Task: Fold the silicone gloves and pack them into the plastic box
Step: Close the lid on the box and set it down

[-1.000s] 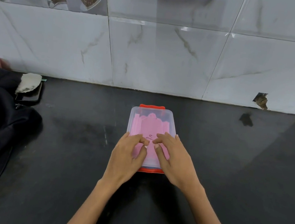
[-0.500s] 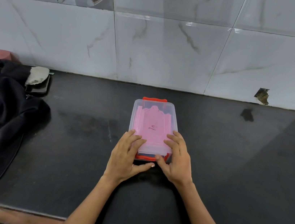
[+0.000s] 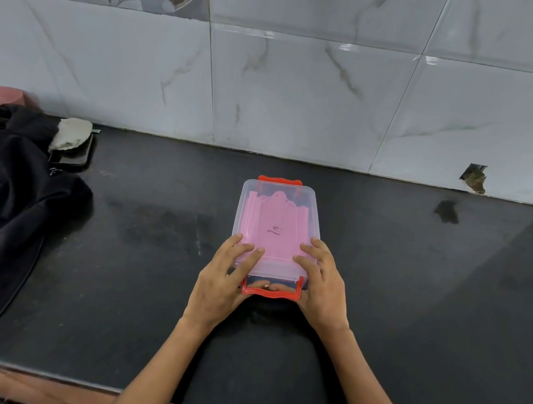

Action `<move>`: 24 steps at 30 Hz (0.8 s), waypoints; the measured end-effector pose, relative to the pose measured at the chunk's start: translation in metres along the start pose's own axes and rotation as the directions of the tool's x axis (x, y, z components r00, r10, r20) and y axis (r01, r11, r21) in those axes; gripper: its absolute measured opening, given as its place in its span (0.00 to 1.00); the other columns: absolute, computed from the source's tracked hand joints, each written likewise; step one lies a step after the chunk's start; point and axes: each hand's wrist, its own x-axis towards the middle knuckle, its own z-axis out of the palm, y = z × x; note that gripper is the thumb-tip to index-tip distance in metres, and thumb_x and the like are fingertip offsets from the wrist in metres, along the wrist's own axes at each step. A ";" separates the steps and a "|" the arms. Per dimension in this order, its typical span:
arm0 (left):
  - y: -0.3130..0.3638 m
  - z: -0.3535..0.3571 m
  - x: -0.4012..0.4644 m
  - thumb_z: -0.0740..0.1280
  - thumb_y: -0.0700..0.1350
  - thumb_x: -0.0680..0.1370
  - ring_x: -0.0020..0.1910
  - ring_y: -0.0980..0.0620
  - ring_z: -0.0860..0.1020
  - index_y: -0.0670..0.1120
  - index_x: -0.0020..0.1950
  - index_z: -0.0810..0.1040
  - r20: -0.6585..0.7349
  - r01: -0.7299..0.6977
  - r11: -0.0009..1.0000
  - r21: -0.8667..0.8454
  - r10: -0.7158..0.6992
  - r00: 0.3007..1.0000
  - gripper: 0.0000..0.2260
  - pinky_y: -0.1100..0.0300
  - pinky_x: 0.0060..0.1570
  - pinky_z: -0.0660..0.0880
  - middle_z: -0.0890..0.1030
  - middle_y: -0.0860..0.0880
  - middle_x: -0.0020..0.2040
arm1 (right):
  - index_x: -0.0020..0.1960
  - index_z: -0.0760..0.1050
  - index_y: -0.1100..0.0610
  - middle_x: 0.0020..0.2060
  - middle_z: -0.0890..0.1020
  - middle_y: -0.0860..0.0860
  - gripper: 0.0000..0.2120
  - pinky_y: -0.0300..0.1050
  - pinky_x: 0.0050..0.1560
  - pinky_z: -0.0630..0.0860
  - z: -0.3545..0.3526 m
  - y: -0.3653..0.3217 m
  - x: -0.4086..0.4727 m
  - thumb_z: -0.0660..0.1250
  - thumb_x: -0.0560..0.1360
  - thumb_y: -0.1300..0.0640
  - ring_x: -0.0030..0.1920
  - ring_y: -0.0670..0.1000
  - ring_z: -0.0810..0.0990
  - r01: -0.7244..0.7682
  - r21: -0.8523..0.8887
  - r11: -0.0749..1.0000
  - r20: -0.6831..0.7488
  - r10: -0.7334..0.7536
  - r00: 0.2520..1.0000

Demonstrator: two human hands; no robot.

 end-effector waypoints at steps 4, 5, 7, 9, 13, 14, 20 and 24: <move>0.002 -0.004 0.001 0.59 0.60 0.78 0.66 0.44 0.69 0.45 0.65 0.69 0.002 0.026 0.997 -0.069 -0.026 1.000 0.23 0.47 0.62 0.68 0.81 0.38 0.57 | 0.54 0.68 0.54 0.56 0.79 0.59 0.24 0.56 0.52 0.80 -0.002 -0.004 0.000 0.70 0.68 0.39 0.63 0.54 0.69 -0.038 0.027 0.999 0.000 0.038 0.999; 0.002 -0.005 0.001 0.59 0.61 0.78 0.66 0.44 0.69 0.45 0.64 0.70 0.000 0.031 0.995 -0.093 -0.031 1.000 0.24 0.47 0.64 0.68 0.81 0.39 0.57 | 0.54 0.68 0.54 0.55 0.80 0.60 0.24 0.55 0.53 0.79 -0.002 -0.004 0.000 0.65 0.70 0.35 0.63 0.54 0.69 -0.049 0.034 0.998 -0.002 0.049 0.999; 0.001 -0.007 0.001 0.59 0.61 0.78 0.66 0.44 0.70 0.43 0.63 0.71 -0.009 0.020 0.992 -0.122 -0.022 1.000 0.24 0.50 0.66 0.67 0.81 0.39 0.57 | 0.53 0.68 0.54 0.54 0.80 0.61 0.26 0.52 0.54 0.77 -0.003 -0.007 0.002 0.57 0.72 0.31 0.63 0.53 0.69 -0.081 0.052 0.995 -0.004 0.081 0.997; 0.001 -0.008 0.001 0.58 0.60 0.79 0.65 0.43 0.72 0.40 0.61 0.76 -0.017 0.013 0.991 -0.131 -0.015 1.000 0.25 0.51 0.67 0.67 0.81 0.39 0.56 | 0.52 0.68 0.54 0.53 0.80 0.61 0.25 0.50 0.55 0.76 -0.005 -0.009 0.003 0.54 0.74 0.32 0.63 0.53 0.69 -0.098 0.069 0.993 -0.008 0.099 0.995; 0.003 -0.006 0.001 0.55 0.54 0.82 0.64 0.44 0.73 0.35 0.55 0.81 -0.045 0.062 0.989 -0.133 -0.069 0.997 0.24 0.52 0.66 0.68 0.82 0.39 0.55 | 0.52 0.69 0.53 0.54 0.80 0.61 0.23 0.49 0.55 0.74 -0.005 -0.012 0.003 0.47 0.78 0.36 0.62 0.52 0.70 -0.125 0.103 0.987 -0.014 0.127 0.992; 0.005 -0.005 0.000 0.55 0.53 0.82 0.64 0.44 0.73 0.36 0.55 0.81 -0.050 0.081 0.987 -0.141 -0.089 0.995 0.24 0.52 0.66 0.68 0.82 0.39 0.55 | 0.51 0.69 0.53 0.55 0.79 0.62 0.22 0.49 0.54 0.74 -0.005 -0.013 0.003 0.46 0.79 0.37 0.61 0.52 0.70 -0.131 0.117 0.984 -0.019 0.134 0.991; 0.010 0.000 -0.002 0.55 0.52 0.82 0.64 0.44 0.71 0.36 0.55 0.80 -0.077 0.140 0.972 -0.191 -0.157 0.985 0.22 0.44 0.64 0.66 0.82 0.38 0.54 | 0.50 0.68 0.54 0.55 0.78 0.64 0.23 0.45 0.51 0.74 0.002 -0.014 0.002 0.43 0.80 0.39 0.59 0.51 0.71 -0.132 0.102 0.986 -0.065 0.139 0.988; 0.012 0.002 0.001 0.55 0.50 0.82 0.63 0.44 0.72 0.37 0.54 0.80 -0.110 0.157 0.965 -0.208 -0.182 0.977 0.20 0.52 0.67 0.67 0.82 0.38 0.52 | 0.49 0.68 0.54 0.53 0.79 0.64 0.21 0.45 0.49 0.76 0.005 -0.017 0.002 0.44 0.81 0.41 0.58 0.50 0.71 -0.146 0.114 0.983 -0.097 0.157 0.983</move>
